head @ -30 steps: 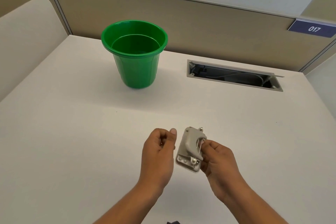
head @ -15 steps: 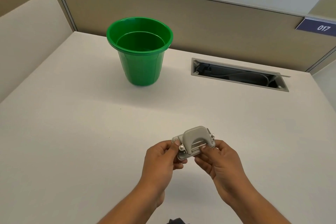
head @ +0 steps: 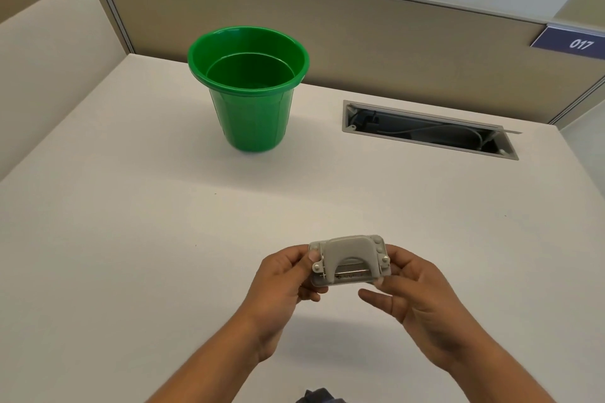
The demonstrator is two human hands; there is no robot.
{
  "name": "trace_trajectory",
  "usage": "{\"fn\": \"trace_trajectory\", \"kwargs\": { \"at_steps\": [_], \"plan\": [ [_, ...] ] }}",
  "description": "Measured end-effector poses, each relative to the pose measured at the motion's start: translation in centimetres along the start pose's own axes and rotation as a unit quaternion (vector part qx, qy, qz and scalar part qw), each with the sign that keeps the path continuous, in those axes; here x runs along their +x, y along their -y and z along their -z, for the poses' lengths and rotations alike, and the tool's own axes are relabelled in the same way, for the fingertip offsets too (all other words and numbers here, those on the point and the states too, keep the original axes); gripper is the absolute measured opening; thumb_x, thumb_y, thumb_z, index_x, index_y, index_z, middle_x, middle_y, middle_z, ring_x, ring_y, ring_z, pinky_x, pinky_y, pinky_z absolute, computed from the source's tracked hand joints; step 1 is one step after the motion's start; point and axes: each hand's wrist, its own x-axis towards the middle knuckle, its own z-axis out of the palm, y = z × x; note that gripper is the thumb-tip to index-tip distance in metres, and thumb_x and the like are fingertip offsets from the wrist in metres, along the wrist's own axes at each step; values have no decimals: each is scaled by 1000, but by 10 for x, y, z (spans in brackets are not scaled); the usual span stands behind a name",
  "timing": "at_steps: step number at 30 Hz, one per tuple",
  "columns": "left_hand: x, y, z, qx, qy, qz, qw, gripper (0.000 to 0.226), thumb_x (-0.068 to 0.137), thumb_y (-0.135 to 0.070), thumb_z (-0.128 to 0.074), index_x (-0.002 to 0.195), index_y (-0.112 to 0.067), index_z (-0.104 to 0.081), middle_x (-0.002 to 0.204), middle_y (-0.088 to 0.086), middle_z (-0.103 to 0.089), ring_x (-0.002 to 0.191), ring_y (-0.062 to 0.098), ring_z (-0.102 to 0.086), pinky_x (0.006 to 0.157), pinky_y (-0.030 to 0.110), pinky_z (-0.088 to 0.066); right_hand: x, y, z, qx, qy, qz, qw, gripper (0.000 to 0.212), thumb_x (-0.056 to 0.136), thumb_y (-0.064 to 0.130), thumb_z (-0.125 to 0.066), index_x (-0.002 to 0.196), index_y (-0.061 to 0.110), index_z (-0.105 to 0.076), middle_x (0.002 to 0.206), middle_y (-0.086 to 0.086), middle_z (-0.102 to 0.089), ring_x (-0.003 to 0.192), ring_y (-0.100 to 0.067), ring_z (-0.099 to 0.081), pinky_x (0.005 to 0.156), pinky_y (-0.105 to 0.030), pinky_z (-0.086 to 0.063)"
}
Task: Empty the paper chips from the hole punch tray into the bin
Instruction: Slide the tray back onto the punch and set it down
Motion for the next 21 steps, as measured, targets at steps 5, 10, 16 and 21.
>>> {"fn": "trace_trajectory", "kwargs": {
  "at_steps": [5,10,16,21],
  "plan": [
    [0,-2,4,6,26,-10,1000,24,98,-25,-54,103,-19,-77,84,8,-71,70,17,-61,66,25,-52,1,13,13,45,6,-22,999,34,83,16,-62,112,0,-72,105,-17,-76,88,-22,-71,76,-32,-61],
    [0,-3,4,48,27,-21,998,26,100,-22,-51,104,-22,-77,88,6,-75,71,16,-65,67,25,-53,-1,17,15,-14,-20,-20,999,34,78,24,-66,101,2,-77,92,-15,-79,77,-19,-74,67,-25,-60],
    [0,-4,2,67,18,-28,997,28,100,-23,-50,106,-27,-77,86,0,-78,71,11,-67,67,23,-55,-2,24,14,-20,-5,-11,1000,31,82,22,-64,104,4,-77,102,-18,-78,84,-22,-75,71,-27,-60],
    [-1,-3,2,72,16,-26,997,29,100,-23,-50,104,-30,-78,78,-4,-77,70,11,-68,67,22,-56,-3,29,13,-47,3,0,999,35,78,25,-68,106,6,-76,102,-16,-78,86,-23,-74,73,-29,-60]
  ]
}}
